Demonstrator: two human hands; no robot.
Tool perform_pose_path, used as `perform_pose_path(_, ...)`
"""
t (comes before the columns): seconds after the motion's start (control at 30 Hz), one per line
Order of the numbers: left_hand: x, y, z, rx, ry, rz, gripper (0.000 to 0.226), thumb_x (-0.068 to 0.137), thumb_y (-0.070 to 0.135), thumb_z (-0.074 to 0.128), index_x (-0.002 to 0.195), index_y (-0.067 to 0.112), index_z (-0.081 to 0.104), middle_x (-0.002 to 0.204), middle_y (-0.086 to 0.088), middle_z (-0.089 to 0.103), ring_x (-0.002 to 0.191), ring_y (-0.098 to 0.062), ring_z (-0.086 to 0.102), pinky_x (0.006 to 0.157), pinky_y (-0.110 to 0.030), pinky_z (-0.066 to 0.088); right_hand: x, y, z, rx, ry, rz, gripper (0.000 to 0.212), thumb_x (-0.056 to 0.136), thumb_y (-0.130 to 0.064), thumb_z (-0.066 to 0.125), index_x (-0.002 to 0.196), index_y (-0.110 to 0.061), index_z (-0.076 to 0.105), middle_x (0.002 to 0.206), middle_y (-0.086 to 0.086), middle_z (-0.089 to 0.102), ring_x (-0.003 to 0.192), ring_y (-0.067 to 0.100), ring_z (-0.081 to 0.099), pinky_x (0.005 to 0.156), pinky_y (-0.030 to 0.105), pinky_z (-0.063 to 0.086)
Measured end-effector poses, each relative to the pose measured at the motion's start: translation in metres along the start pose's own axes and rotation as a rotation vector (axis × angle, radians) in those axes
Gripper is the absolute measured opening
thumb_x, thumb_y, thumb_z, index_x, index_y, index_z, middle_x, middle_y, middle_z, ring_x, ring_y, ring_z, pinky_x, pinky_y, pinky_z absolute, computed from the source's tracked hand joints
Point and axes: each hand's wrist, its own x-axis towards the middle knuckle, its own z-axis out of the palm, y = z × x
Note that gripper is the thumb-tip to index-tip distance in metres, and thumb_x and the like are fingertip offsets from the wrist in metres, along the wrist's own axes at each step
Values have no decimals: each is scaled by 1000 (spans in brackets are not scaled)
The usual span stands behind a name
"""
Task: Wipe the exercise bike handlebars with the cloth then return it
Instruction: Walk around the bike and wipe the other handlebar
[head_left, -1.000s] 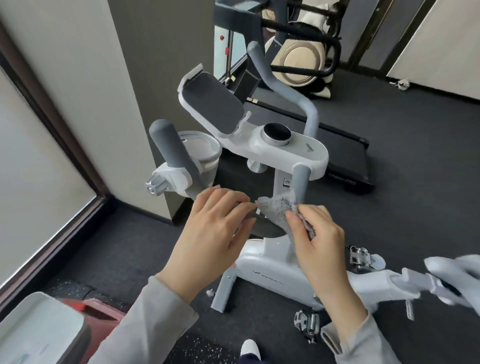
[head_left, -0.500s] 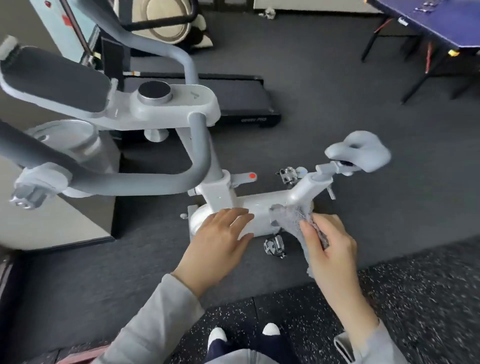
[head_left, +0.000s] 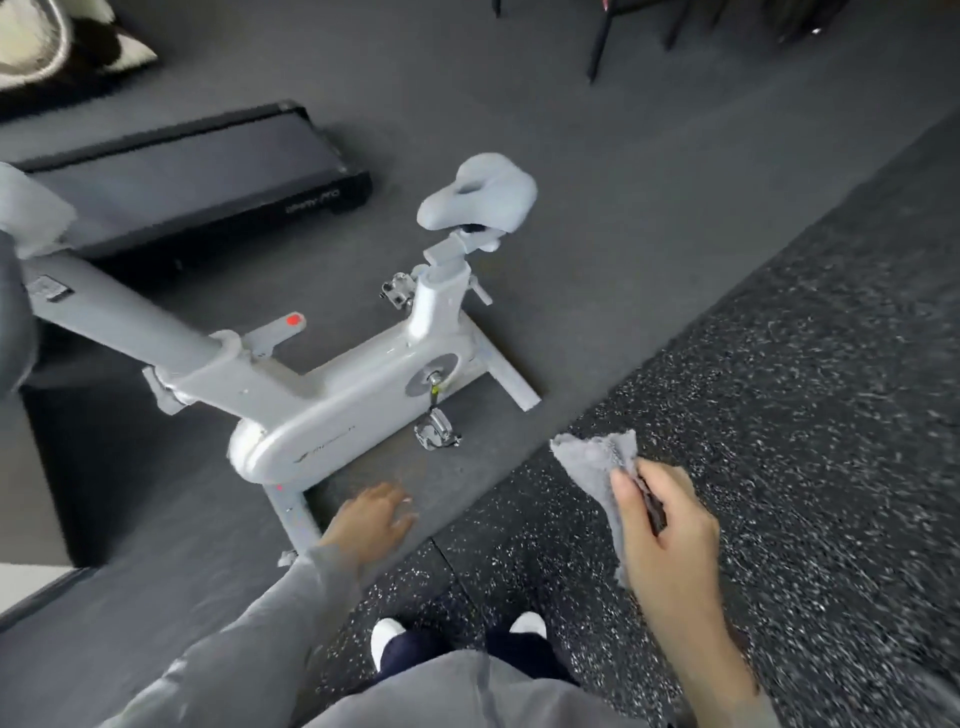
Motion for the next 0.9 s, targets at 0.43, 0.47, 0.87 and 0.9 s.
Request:
perform_pose_path(0.43, 45, 102, 62, 45, -183, -127, 63, 93, 56, 34, 145, 21, 25, 155, 1, 24, 143, -17, 21, 119, -38, 19, 33, 109, -137, 42, 123, 302, 18, 89, -29, 50, 96, -17, 61, 94, 18, 60, 68, 25, 58, 61, 44, 56)
perform_pose_path(0.47, 50, 107, 61, 39, -178, -124, 63, 92, 57, 34, 144, 22, 26, 155, 1, 25, 143, -17, 21, 119, -38, 19, 39, 113, -141, 63, 123, 325, 20, 89, -29, 50, 97, -14, 61, 93, 22, 59, 66, 28, 57, 59, 43, 55)
perform_pose_path(0.87, 149, 112, 28, -167, -228, -347, 58, 92, 49, 44, 139, 15, 37, 150, -7, 35, 137, -24, 33, 114, -35, 27, 200, 98, -107, 68, 5, 100, 21, 88, -38, 49, 91, -22, 62, 82, -17, 55, 76, 26, 60, 65, 52, 54)
perform_pose_path(0.9, 162, 116, 21, -184, -235, -359, 58, 93, 47, 44, 140, 14, 36, 151, -8, 33, 138, -24, 31, 115, -34, 25, 218, 98, -104, 70, -8, 83, 19, 89, -38, 49, 90, -24, 62, 84, -21, 56, 76, 26, 59, 65, 51, 53)
